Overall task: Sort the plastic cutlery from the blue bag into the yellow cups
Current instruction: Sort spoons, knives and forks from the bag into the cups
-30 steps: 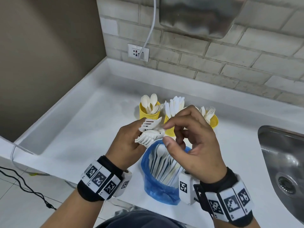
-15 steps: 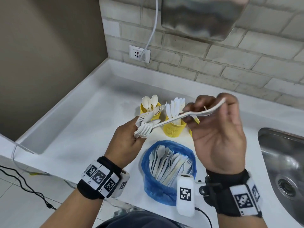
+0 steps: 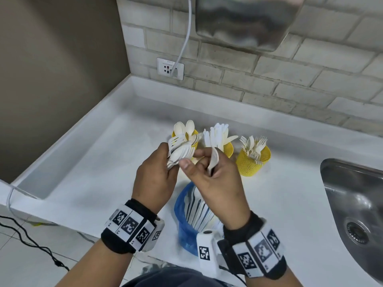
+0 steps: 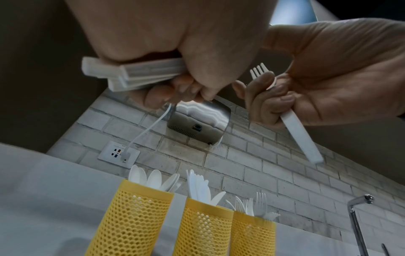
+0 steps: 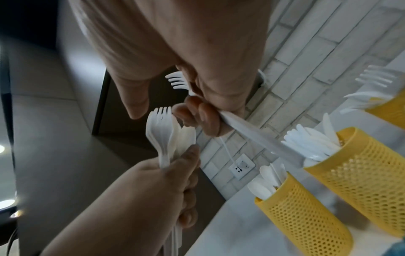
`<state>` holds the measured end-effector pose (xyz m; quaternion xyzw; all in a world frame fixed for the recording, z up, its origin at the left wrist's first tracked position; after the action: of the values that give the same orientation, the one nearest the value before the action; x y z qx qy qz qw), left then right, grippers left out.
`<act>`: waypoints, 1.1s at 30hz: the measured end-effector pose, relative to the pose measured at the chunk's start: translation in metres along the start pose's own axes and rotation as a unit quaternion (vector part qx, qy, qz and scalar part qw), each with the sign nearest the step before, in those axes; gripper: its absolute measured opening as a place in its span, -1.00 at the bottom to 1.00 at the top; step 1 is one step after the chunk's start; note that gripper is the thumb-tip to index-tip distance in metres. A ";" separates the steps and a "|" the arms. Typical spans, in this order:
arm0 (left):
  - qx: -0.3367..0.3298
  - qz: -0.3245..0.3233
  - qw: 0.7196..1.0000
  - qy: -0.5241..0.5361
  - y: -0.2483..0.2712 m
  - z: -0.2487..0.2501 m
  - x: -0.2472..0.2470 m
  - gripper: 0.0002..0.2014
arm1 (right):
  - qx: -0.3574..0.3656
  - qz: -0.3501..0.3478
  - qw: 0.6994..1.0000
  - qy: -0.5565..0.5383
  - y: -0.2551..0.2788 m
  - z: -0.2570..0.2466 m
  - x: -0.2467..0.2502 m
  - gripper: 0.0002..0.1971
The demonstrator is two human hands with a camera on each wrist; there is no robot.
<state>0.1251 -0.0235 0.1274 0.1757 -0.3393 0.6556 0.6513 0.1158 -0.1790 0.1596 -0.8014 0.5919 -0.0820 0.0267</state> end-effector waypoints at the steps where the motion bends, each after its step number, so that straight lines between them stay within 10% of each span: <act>1: -0.001 -0.001 1.000 0.001 0.000 0.001 -0.001 -0.80 | -0.001 -0.005 1.000 0.012 -0.001 0.001 -0.003 -0.75; 22: -0.009 -0.012 1.000 0.002 -0.005 0.022 -0.013 -0.75 | -0.066 0.031 0.973 -0.220 -0.017 0.041 -0.012 -0.84; 33: 0.022 -0.108 0.979 0.171 -0.006 0.015 -0.020 -0.52 | -0.068 0.141 0.883 -0.442 -0.017 0.053 0.022 -0.73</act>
<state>0.1292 -0.0492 0.1255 0.1108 -0.1870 0.6094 0.7625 0.1468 -0.1976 0.1121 -0.6621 0.6297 0.3257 0.2428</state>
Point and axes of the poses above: each hand's wrist, its own y-axis away from the middle knuckle, its own x-axis out of the back of the hand, z = x × y, the point moved 9 cm from there along -y, towards the middle knuckle, and after that the axes turned 14 degrees about -z, right-handed, at the moved point
